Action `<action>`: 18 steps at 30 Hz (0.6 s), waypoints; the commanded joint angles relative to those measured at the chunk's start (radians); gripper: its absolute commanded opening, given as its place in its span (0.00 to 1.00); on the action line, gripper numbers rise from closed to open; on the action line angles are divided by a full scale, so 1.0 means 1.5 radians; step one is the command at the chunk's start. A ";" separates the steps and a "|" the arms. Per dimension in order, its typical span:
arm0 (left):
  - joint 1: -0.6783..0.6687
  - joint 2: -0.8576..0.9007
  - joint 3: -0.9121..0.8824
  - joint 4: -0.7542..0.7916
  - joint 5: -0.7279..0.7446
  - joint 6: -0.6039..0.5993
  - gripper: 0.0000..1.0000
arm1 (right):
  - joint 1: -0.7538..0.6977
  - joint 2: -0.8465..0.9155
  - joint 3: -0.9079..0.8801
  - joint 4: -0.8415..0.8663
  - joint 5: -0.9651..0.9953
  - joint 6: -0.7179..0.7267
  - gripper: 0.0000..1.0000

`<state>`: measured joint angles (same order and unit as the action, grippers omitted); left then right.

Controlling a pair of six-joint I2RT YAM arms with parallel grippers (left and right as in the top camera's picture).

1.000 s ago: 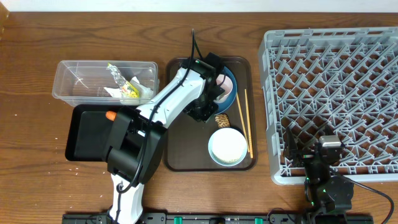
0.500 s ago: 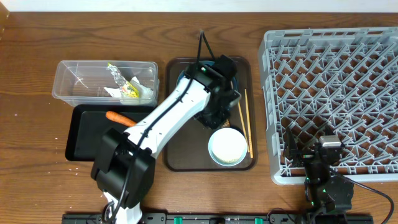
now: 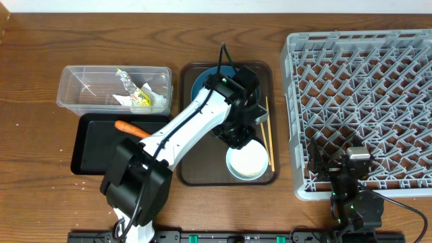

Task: Sort waste into correct bins and load items into the dishwasher rack
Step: 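Lower the left gripper near the white rice bowl and pine cone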

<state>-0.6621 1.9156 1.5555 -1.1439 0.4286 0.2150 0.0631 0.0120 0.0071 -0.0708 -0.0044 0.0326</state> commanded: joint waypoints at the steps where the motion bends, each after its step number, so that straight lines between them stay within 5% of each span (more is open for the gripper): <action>1: 0.002 0.022 -0.021 0.004 0.032 0.013 0.06 | -0.018 -0.003 -0.001 -0.003 0.000 -0.008 0.99; 18: 0.002 0.023 -0.102 0.046 0.011 0.006 0.06 | -0.018 -0.003 -0.001 -0.003 0.000 -0.008 0.99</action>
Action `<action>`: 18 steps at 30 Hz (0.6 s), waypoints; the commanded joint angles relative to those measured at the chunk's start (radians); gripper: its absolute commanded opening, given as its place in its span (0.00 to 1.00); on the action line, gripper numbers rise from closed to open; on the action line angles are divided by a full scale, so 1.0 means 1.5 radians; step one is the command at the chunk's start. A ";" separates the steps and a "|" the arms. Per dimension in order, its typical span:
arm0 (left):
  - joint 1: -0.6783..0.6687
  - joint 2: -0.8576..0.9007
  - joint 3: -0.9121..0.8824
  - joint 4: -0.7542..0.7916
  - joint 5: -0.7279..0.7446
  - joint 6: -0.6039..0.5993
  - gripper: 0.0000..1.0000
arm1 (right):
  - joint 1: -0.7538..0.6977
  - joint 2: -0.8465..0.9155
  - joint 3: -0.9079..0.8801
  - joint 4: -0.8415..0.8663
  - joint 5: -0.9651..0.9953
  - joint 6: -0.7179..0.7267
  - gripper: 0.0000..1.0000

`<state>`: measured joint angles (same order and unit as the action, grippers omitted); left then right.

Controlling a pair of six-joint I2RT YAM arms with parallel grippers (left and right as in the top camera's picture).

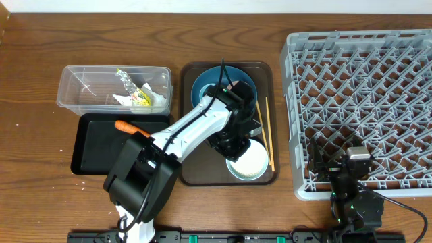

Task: Sort waste into correct bins and load items into the dishwasher rack
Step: 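Lower the left gripper near the white rice bowl and pine cone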

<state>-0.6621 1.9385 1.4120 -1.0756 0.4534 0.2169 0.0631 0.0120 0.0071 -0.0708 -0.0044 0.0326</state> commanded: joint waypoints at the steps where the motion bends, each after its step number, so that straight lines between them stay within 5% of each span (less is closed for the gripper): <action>1: 0.001 0.008 -0.013 0.006 -0.021 0.004 0.06 | -0.018 -0.003 -0.001 -0.003 0.000 -0.008 0.99; 18: 0.001 0.004 -0.068 0.055 -0.186 -0.075 0.06 | -0.018 -0.003 -0.001 -0.003 0.000 -0.008 0.99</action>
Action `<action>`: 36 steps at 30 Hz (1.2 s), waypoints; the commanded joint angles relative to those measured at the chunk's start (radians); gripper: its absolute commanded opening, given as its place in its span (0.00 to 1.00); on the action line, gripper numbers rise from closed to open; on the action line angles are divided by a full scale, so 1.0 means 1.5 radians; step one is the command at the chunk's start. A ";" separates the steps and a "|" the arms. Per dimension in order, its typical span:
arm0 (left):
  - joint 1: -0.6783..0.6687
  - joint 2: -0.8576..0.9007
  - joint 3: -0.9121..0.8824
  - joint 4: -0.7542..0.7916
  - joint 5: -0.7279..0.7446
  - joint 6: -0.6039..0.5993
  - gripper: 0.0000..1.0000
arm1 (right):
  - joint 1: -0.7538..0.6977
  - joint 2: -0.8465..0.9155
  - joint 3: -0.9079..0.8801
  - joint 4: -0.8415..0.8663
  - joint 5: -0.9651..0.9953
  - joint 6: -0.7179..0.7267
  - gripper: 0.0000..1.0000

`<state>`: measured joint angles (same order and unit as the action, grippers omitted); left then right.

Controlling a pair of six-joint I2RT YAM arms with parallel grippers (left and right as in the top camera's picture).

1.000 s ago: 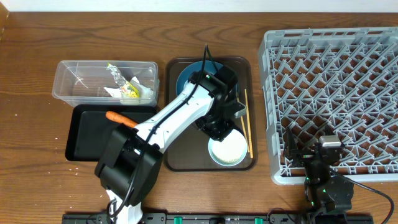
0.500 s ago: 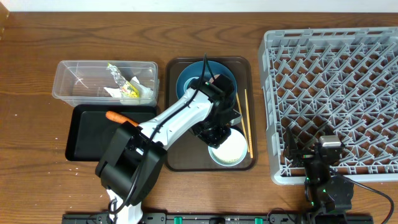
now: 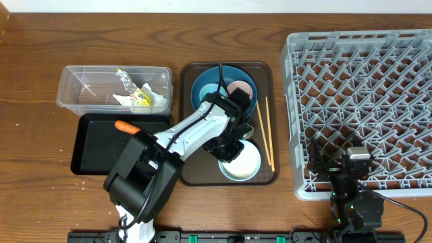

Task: Sort waste into correct bins and load items into the dishwasher rack
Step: 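Lower the left gripper near the white rice bowl and pine cone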

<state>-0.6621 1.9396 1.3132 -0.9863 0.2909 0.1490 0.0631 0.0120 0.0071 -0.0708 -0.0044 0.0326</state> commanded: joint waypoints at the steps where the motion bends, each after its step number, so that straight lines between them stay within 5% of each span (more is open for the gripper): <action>1: 0.001 0.002 -0.002 -0.007 -0.103 -0.039 0.06 | -0.018 -0.003 -0.001 -0.003 0.000 -0.008 0.99; 9: 0.003 -0.027 0.002 -0.014 -0.277 -0.081 0.06 | -0.018 -0.003 -0.001 -0.003 0.000 -0.008 0.99; 18: 0.012 -0.093 0.043 -0.021 -0.277 -0.081 0.07 | -0.018 -0.003 -0.001 -0.003 0.000 -0.008 0.99; 24: 0.025 -0.158 0.085 -0.018 -0.270 -0.081 0.22 | -0.018 -0.003 -0.001 -0.003 0.000 -0.008 0.99; 32: 0.021 -0.167 0.090 0.109 -0.108 -0.081 0.28 | -0.018 -0.003 -0.001 -0.003 0.000 -0.008 0.99; 36: 0.014 -0.123 0.090 0.128 -0.104 -0.073 0.32 | -0.018 -0.003 -0.001 -0.003 0.000 -0.008 0.99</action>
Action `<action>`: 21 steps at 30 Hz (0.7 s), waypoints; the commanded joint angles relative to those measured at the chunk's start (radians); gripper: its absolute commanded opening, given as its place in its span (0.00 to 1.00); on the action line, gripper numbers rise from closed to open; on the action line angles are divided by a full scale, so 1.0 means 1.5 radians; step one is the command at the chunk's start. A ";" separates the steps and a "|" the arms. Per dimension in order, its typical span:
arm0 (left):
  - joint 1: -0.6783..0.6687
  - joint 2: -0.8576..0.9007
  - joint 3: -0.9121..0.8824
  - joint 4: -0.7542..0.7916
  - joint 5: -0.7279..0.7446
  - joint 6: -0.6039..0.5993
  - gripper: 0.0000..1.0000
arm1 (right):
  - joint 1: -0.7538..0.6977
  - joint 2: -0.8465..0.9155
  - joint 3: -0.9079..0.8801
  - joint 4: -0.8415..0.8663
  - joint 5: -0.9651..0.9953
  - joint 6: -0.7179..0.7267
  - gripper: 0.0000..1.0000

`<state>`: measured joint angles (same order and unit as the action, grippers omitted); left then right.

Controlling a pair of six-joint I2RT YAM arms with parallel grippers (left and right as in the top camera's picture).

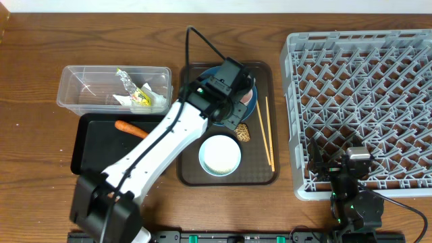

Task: Sort waste into correct bins and load items into the dishwasher rack
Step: 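Lower the left gripper near the white rice bowl and pine cone, then lower the left gripper onto the pine cone and close on it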

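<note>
My left arm reaches over the brown tray (pixel 260 67), and its gripper (pixel 231 119) hangs over the blue bowl (pixel 206 71) at the tray's far end. The fingers are too dark to tell whether they are open or shut. The arm hides most of the blue bowl; something pink (pixel 250 98) shows inside it. A white bowl (pixel 220 155) sits at the tray's near end, left of centre. A small brown scrap (pixel 243 132) lies between the two bowls. Chopsticks (pixel 268 135) lie along the tray's right side. My right gripper (pixel 318 160) rests at the near edge of the grey dishwasher rack (pixel 358 74).
A clear bin (pixel 81 88) holding wrappers (pixel 138 94) stands left of the tray. In front of it a black tray (pixel 101 152) holds a carrot (pixel 131 127). The rack fills the right side of the table.
My left gripper was at the white bowl's far left rim and is now over the blue bowl. The white bowl sits further left. The brown scrap now shows.
My left gripper stood low by the white bowl at the tray's near right. Over the following moments the gripper and bowl sat a little further left each time. Now the gripper is back over the blue bowl and the white bowl is left of centre. The right arm stayed still.
</note>
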<state>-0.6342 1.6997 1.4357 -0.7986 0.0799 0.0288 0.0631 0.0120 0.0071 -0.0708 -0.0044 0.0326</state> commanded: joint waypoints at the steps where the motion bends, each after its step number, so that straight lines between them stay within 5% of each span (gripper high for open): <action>1: -0.005 0.049 0.009 0.002 0.037 0.006 0.33 | -0.018 -0.003 -0.001 -0.003 0.000 -0.008 0.99; 16: -0.074 0.134 0.009 0.004 0.012 -0.006 0.34 | -0.018 -0.003 -0.001 -0.003 0.000 -0.008 0.99; 21: -0.083 0.135 0.008 0.008 -0.046 -0.100 0.43 | -0.018 -0.003 -0.001 -0.003 0.000 -0.008 0.99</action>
<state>-0.7666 1.9038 1.4357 -0.7853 0.0731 -0.0315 0.0631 0.0120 0.0071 -0.0708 -0.0044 0.0326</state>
